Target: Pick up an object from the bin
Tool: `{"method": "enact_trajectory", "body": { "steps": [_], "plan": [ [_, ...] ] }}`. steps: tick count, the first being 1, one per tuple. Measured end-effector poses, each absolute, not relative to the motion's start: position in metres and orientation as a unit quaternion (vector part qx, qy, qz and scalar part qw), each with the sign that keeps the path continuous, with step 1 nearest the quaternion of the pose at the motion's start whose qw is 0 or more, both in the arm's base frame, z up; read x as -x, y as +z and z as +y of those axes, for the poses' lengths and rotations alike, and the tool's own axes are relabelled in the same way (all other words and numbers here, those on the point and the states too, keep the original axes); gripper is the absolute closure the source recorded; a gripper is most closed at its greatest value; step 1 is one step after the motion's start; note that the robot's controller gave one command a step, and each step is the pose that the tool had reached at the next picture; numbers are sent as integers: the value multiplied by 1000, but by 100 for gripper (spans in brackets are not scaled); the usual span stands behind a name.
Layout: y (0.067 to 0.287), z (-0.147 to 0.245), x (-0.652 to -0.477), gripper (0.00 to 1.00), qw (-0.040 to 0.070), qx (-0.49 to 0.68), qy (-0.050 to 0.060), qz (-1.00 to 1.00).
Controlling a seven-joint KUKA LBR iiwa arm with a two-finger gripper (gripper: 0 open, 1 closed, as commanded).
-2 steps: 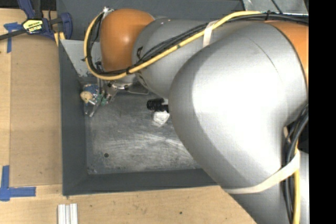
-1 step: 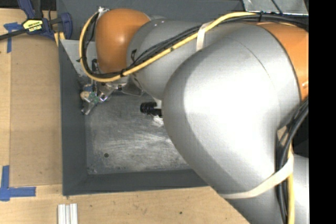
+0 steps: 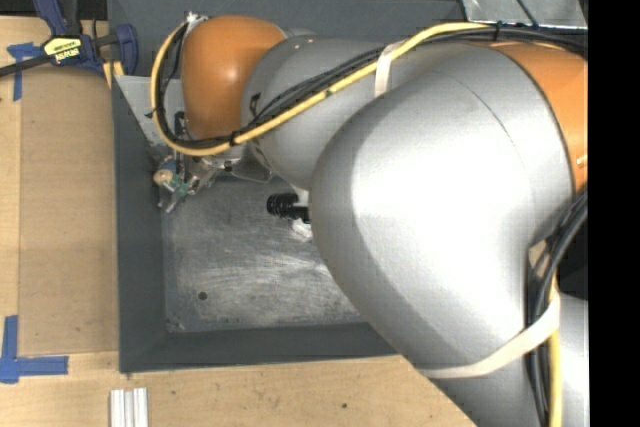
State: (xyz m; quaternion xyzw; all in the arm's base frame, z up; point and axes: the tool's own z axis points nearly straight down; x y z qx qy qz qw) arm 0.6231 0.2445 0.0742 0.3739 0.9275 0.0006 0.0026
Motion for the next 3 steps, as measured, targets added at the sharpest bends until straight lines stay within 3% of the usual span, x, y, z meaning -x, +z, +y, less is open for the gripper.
{"method": "enact_trajectory", "body": {
  "steps": [1,2,3],
  "plan": [
    [80,244,-608,100,0,-385,-1,923],
    [82,243,-612,100,1,-383,0,924],
    [100,237,-612,100,2,-393,1,920]
  ]
}}
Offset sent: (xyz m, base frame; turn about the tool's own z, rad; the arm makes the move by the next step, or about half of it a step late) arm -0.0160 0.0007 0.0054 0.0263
